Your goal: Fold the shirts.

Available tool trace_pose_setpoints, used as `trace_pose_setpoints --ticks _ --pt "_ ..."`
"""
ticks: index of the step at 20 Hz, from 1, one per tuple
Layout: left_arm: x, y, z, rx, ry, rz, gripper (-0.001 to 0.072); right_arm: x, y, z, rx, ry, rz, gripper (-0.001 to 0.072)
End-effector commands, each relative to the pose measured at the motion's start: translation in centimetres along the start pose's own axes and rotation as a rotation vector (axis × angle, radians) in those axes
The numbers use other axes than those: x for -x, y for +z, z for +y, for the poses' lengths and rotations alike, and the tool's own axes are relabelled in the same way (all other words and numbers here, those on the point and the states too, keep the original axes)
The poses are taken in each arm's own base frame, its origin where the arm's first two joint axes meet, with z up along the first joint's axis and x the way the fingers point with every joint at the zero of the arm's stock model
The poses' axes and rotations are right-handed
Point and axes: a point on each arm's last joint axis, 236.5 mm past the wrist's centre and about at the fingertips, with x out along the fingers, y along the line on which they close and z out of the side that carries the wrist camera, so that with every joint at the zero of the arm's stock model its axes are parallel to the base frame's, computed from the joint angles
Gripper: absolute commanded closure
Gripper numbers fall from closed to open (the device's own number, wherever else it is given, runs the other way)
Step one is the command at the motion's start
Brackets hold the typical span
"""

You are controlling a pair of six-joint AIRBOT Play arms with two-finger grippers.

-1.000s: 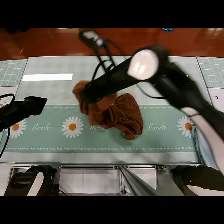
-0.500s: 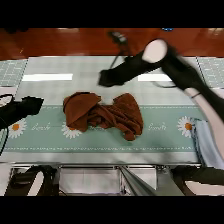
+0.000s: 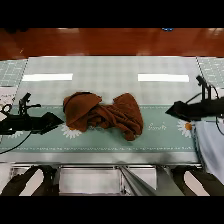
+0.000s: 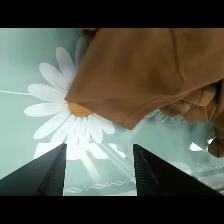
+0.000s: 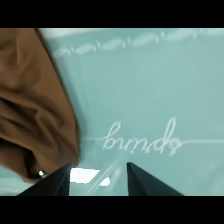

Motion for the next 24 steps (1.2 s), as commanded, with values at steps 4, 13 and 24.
trace_pose_setpoints --ticks 4,13,24 --pt "-5.0 2.0 1.0 0.076 -0.131 0.059 0.0201 -2.4 -5.9 -1.6 -0.135 0.155 0.077 0.0316" --pt "-8.8 1.5 -1.5 -0.056 -0.118 0.173 0.0607 -3.2 -7.2 -1.5 -0.145 0.153 0.115 0.0316" --pt "-8.9 0.4 -2.9 -0.115 -0.138 0.219 0.0692 -10.9 -9.1 4.2 -0.077 0.199 0.178 0.0316"
